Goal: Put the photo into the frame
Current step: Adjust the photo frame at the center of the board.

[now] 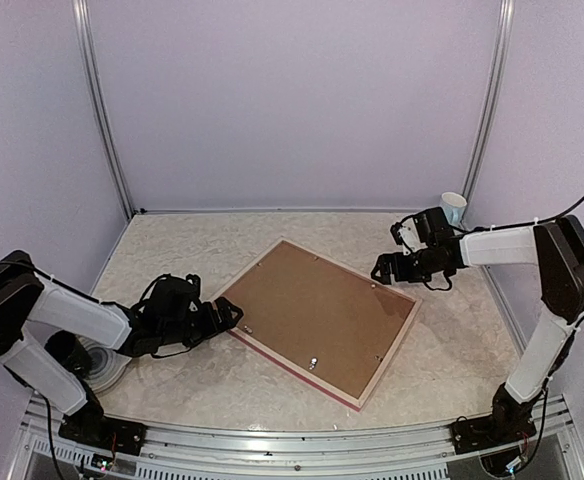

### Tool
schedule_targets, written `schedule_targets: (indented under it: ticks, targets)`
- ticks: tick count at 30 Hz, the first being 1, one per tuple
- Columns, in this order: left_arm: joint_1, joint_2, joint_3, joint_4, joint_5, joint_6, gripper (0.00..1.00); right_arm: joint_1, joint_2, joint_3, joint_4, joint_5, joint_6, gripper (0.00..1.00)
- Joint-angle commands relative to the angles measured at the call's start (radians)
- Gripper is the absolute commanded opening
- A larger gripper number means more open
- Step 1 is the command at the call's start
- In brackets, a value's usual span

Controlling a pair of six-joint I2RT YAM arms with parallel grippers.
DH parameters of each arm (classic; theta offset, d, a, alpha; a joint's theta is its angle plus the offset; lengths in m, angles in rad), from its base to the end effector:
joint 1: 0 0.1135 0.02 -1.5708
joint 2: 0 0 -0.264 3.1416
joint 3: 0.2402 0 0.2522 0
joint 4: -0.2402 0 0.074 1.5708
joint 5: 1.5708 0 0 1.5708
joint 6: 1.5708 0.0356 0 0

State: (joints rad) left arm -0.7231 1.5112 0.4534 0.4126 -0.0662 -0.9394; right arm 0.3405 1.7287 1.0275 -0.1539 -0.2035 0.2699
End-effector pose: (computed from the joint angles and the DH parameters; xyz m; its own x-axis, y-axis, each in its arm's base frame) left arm 0.1997 -0.1731 0.1272 -0.7671 -0.3972 -0.5037 0.0024 0.7834 -0.6215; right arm 0.3358 0.1266 0.1799 -0.8061 -0.0085 -0.5917 -0.2460 0.9142 0.3219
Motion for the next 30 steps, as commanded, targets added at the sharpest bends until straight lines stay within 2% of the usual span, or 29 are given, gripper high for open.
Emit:
schedule_targets:
  ticks: [1,6,16,30]
  targets:
    - [0.001,-0.01,-0.027,-0.029,0.015,-0.009,0.99,-0.011,0.059,-0.007,-0.005,-0.061,-0.006,0.99]
    - [0.001,-0.011,-0.009,-0.027,0.015,0.002,0.99,-0.009,0.033,-0.059,0.006,-0.116,-0.012,0.99]
    - [0.008,0.096,0.069,-0.001,0.048,0.017,0.99,0.038,-0.063,-0.204,0.035,-0.214,0.012,0.99]
    - [0.082,0.156,0.175,-0.027,0.091,0.076,0.99,0.14,-0.225,-0.391,0.06,-0.226,0.107,0.99]
